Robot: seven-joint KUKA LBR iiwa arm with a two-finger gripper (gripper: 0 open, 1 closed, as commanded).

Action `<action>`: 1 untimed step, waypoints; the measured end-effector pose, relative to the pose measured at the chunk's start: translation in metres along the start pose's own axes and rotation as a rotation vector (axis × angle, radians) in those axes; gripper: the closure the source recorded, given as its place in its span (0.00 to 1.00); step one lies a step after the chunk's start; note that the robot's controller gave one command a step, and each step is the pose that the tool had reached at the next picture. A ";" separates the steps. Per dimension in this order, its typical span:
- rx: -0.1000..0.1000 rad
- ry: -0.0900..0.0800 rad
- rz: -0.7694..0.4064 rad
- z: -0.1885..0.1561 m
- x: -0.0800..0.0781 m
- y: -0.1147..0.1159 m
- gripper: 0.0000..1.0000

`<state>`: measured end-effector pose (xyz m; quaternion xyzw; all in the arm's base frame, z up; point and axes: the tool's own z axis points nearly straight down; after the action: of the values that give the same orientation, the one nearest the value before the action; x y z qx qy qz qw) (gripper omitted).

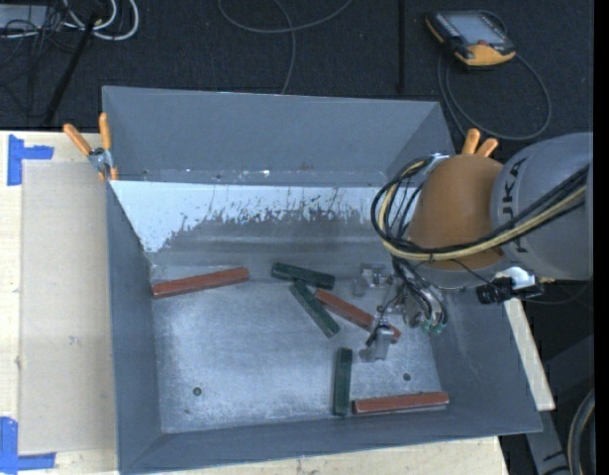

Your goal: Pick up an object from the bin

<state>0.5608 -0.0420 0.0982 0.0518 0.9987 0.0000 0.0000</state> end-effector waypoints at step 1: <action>0.000 0.000 0.001 0.000 0.000 0.000 0.00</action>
Offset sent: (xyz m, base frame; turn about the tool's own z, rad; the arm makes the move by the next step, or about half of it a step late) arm -0.0217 -0.0044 -0.0267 -0.0296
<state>0.5608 -0.0420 0.0982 0.0521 0.9986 0.0000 0.0000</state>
